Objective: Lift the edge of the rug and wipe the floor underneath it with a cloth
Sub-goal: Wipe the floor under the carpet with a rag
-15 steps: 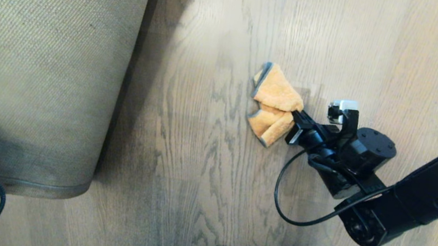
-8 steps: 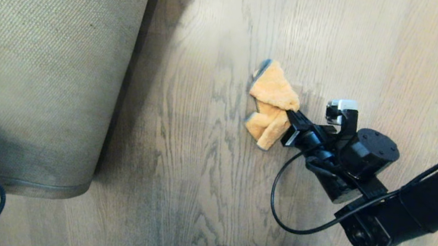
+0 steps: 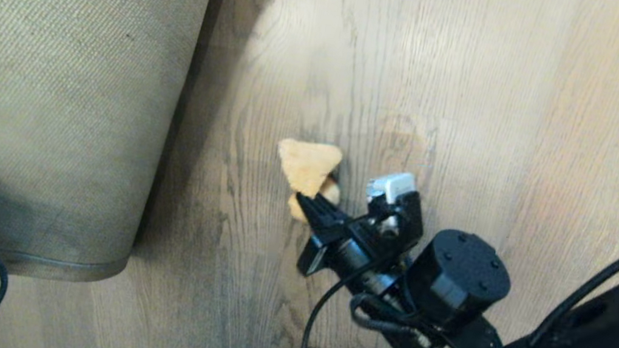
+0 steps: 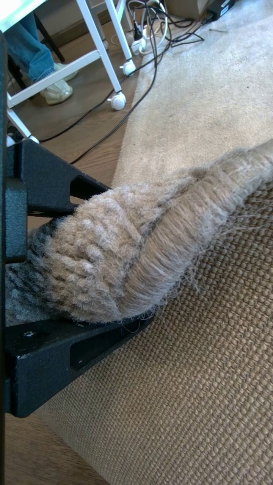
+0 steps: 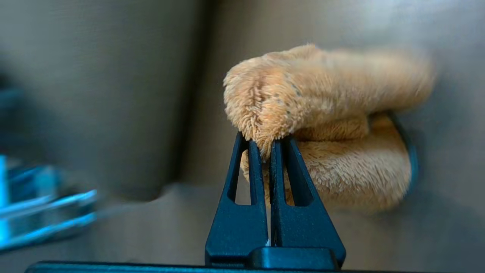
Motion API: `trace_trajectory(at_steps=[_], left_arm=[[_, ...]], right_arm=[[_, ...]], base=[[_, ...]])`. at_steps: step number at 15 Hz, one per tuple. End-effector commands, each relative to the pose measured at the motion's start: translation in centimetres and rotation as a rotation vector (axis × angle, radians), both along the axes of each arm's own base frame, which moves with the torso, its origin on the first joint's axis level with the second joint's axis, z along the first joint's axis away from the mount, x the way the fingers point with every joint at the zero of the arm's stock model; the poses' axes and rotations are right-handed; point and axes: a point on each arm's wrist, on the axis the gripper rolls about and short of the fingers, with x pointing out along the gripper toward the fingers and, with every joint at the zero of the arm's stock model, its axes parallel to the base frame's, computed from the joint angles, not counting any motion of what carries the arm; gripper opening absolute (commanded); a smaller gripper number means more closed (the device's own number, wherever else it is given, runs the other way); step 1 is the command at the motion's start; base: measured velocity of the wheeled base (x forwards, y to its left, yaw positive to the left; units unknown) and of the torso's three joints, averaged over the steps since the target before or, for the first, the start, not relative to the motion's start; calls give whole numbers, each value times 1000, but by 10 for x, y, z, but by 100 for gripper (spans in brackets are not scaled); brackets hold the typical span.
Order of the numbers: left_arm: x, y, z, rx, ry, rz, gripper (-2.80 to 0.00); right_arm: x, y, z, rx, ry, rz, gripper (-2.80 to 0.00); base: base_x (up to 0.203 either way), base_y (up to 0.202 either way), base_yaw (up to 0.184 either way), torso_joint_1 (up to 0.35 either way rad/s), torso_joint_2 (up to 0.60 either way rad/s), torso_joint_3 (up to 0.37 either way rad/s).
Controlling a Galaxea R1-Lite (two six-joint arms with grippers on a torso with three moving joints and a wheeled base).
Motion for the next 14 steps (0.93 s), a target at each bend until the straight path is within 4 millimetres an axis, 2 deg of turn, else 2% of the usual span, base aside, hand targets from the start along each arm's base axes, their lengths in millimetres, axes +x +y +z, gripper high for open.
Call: trace_trajectory(at_steps=[1,3,5,6,9,11,14], left_arm=[[0,0,-1,2,4,5,-280],[0,0,-1,2,1,7,-280],[-1,0,-1,2,4,15,-280],[-1,1,-1,2,4,17,-280],[-1,0,-1,3,8,16,-280],[-1,0,-1,3,8,16,-280],[-2,0,-3,3,14,16,-280]], right_arm=[[-44,26,-3,19,-11,142,-280],[-81,50,-22,-20,29,252,-280],[-101,67,-45,-68,60,311,-280],[-103,72,-52,-80,66,320,-280],[-97,83,-68,-90,88,298,-280],[-87,84,-79,-103,108,255,-280],[-67,83,-81,-90,108,195,-280]], base=[[0,0,0,0,0,0],[0,0,0,0,0,0],[0,0,0,0,0,0],[0,0,0,0,0,0],[0,0,0,0,0,0],[0,0,0,0,0,0],[0,0,0,0,0,0]])
